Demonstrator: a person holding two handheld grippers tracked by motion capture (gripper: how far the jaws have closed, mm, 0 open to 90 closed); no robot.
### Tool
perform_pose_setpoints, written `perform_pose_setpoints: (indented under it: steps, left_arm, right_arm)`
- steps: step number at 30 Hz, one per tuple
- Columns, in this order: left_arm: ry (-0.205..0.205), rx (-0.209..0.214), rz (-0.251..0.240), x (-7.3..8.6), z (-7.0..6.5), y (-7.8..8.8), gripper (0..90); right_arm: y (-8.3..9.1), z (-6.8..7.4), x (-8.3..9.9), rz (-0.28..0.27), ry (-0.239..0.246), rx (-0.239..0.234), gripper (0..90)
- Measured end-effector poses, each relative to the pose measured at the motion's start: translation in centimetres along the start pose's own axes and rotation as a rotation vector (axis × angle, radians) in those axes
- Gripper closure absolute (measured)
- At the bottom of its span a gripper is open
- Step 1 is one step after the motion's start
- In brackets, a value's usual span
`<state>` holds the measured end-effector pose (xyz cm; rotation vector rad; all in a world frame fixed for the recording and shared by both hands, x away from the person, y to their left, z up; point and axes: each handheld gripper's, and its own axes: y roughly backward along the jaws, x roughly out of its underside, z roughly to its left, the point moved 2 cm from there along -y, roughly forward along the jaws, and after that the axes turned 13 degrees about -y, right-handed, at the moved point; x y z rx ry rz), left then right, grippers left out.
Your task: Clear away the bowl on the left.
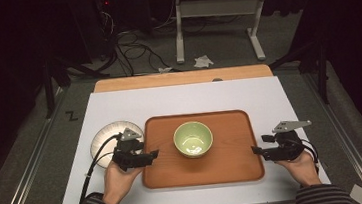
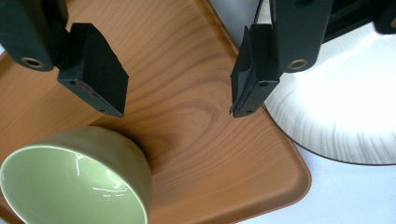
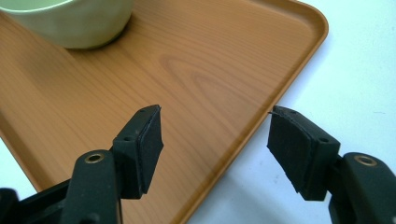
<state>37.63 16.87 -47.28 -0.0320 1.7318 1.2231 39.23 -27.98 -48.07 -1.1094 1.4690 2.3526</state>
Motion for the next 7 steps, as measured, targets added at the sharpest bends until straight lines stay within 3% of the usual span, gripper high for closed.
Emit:
perform_pose_setpoints:
  steps: [7]
  left_arm:
    - [0.017,0.017,0.018,-0.15,0.27,-0.24,38.8]
  right_arm:
    - [0.11,-0.01,0.03,-0.005,-0.004,0.009,37.0]
